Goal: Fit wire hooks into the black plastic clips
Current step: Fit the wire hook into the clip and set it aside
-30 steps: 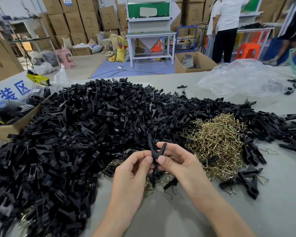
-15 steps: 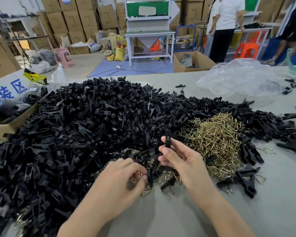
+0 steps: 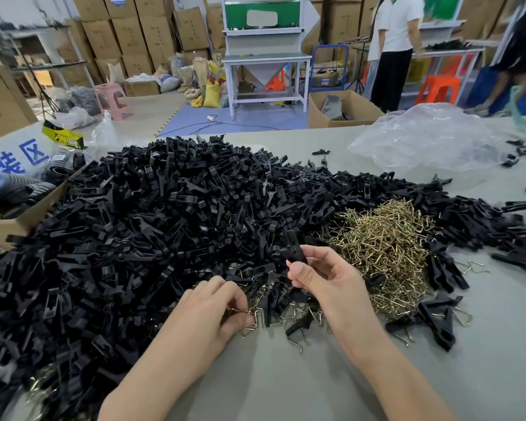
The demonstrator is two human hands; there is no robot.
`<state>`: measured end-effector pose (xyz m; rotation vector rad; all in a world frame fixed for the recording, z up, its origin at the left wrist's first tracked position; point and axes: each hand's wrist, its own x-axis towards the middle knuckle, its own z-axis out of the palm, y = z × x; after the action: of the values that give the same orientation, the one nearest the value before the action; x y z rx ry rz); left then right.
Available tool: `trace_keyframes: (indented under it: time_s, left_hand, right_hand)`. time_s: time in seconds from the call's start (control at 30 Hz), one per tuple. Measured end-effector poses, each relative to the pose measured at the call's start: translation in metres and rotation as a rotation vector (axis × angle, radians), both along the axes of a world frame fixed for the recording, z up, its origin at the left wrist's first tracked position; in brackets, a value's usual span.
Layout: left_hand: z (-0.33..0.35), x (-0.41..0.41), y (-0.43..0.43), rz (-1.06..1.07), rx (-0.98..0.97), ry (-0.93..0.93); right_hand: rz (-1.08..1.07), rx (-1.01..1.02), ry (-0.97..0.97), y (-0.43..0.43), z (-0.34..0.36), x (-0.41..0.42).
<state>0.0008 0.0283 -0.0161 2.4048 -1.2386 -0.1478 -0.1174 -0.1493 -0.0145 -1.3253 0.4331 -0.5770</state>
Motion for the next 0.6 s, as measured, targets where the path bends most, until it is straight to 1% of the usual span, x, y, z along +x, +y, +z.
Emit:
trace_keyframes:
  time_s: [0.1, 0.23, 0.33, 0.5, 0.53, 0.6]
  left_hand:
    - [0.001, -0.001, -0.002, 0.011, -0.067, 0.043]
    - [0.004, -0.002, -0.003, 0.101, -0.378, 0.218]
    - [0.006, -0.003, -0.004, 0.173, -0.518, 0.375]
    - [0.014, -0.009, -0.013, 0.253, -0.756, 0.642]
    - [0.016, -0.011, -0.013, 0.255, -0.783, 0.697]
    - [0.018, -0.013, -0.014, 0.223, -0.779, 0.816]
  right_hand:
    - [-0.007, 0.025, -0.005, -0.001, 0.0, 0.0]
    - [0.006, 0.085, -0.044, -0.003, -0.002, 0.001]
    - [0.012, 0.099, -0.051, -0.004, -0.003, 0.002]
    - [0.046, 0.029, -0.044, 0.001, -0.001, 0.002]
    - [0.058, 0.004, -0.037, 0.002, -0.001, 0.002]
    - [0.086, -0.042, -0.026, 0.004, 0.001, 0.002]
